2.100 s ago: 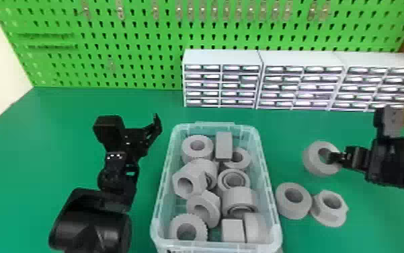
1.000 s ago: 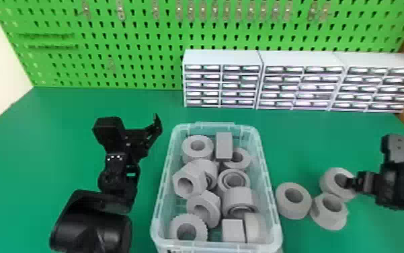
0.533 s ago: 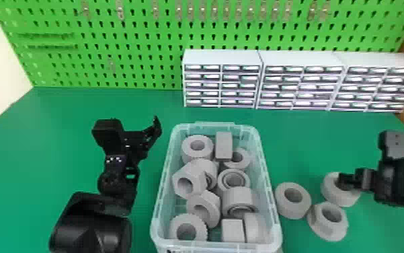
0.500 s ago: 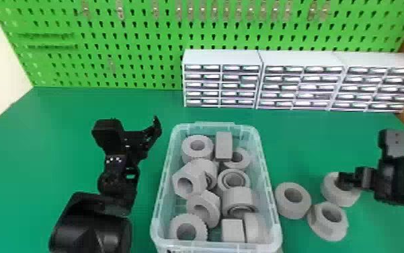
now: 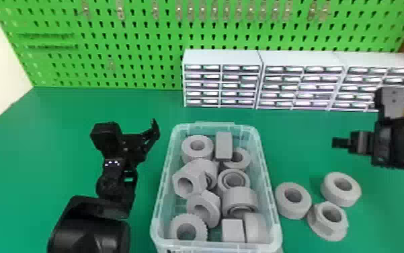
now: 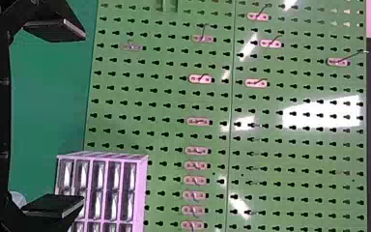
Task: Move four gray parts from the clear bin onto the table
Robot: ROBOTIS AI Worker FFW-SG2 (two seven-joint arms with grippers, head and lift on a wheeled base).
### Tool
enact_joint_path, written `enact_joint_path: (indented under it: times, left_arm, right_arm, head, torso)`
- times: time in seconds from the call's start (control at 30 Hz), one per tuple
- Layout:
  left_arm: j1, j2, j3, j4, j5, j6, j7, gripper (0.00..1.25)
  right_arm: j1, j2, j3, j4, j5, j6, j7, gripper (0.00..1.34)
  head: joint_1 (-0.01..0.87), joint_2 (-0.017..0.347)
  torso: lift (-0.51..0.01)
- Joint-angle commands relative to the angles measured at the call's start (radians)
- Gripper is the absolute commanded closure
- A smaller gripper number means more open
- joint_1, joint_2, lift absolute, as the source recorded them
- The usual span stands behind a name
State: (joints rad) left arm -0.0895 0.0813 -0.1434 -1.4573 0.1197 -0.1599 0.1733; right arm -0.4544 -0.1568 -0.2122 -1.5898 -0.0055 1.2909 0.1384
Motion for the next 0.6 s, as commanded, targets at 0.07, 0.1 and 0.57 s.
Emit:
enact_joint_path:
  times: [0.07, 0.1, 0.57]
  left_arm:
    - [0.001, 0.0, -0.001, 0.0, 0.001, 0.0, 0.0, 0.1]
    - [0.002, 0.0, -0.001, 0.0, 0.001, 0.0, 0.0, 0.1]
    - [0.001, 0.0, 0.002, 0.0, 0.001, 0.0, 0.0, 0.1]
  right_arm:
    - [0.002, 0.006, 0.007, -0.075, -0.027, -0.024, 0.0, 0.54]
    - [0.003, 0.006, 0.007, -0.085, -0.036, -0.03, 0.0, 0.54]
    - [0.026, 0.013, 0.043, -0.151, -0.163, -0.183, 0.0, 0.54]
  head:
    - [0.693, 0.072]
    - [0.693, 0.072]
    - [0.693, 0.072]
  torso:
    - [-0.052]
    - [-0.052]
    - [-0.052]
